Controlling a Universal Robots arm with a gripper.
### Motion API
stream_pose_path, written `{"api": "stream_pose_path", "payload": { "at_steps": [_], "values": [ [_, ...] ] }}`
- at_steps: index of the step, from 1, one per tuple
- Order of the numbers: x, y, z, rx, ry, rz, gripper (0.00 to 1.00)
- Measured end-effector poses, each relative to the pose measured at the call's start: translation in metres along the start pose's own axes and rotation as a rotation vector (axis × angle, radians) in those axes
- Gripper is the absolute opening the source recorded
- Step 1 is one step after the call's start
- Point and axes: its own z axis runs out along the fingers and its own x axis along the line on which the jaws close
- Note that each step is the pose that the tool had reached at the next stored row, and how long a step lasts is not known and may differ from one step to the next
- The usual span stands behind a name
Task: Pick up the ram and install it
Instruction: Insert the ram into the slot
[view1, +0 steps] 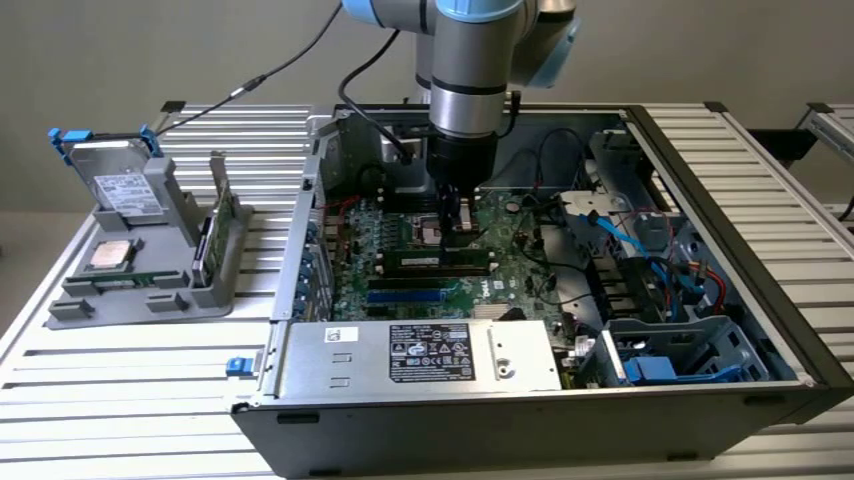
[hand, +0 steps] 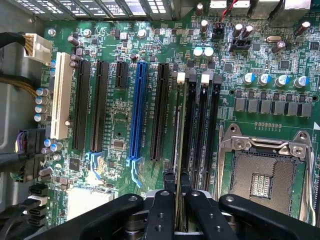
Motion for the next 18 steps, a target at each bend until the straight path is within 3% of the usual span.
{"api": "stream_pose_path", "payload": {
  "at_steps": [7,9,12,13,15,18],
  "values": [
    [-0.0002,-0.0001,0.0002,0.0003,-0.0006,0.0,0.16],
    [-0.0001,-0.0001,0.0002,0.0003,-0.0004,0.0,0.22],
    [-0.0001,0.0,0.0,0.0001,-0.0001,0.0,0.4],
    [-0.0001,0.0,0.0,0.0001,-0.0001,0.0,0.4],
    [-0.0001,0.0,0.0,0.0001,-0.0001,0.0,0.51],
    [0.0006,0.0003,-0.0036,0.0001,-0.0001,0.0,0.57]
  ]
}}
